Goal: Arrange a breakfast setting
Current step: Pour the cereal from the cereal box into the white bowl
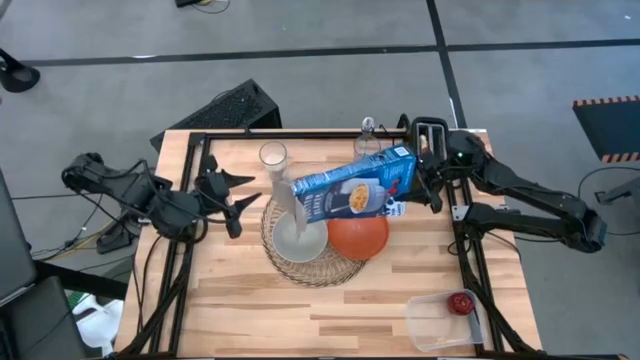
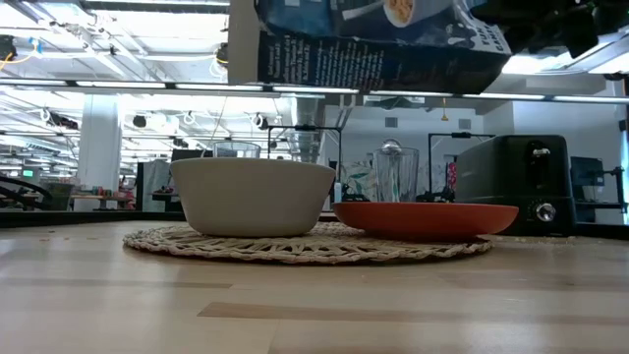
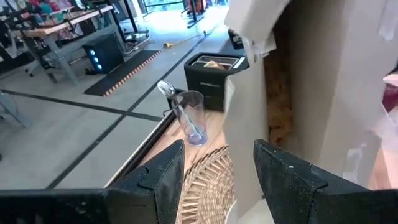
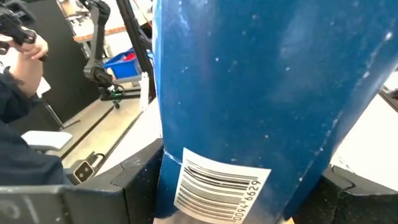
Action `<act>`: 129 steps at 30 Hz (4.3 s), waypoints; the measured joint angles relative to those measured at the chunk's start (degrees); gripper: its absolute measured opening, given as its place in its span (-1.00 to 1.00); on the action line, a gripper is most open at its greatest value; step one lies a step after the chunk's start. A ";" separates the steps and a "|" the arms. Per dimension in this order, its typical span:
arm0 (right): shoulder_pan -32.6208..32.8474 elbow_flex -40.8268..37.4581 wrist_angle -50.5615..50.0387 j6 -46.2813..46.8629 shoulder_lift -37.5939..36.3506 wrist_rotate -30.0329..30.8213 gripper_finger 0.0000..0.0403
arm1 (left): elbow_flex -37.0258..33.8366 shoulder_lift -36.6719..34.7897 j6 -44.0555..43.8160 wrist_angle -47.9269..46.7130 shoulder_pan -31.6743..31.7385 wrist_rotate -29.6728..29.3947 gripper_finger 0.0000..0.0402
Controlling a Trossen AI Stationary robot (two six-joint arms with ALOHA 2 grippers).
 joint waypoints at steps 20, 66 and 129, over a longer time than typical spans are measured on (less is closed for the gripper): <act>-0.11 -0.09 -5.65 -1.80 0.04 1.41 0.39 | -2.30 -0.06 -3.78 -1.43 0.00 0.69 -0.10; 10.88 13.48 -20.87 -5.82 9.26 13.13 0.39 | -9.37 -1.40 -10.96 -3.45 -0.76 1.27 -0.10; 15.04 24.92 -29.43 -9.13 19.07 18.51 0.39 | -10.09 -11.19 -12.09 -11.19 -0.72 1.55 -0.10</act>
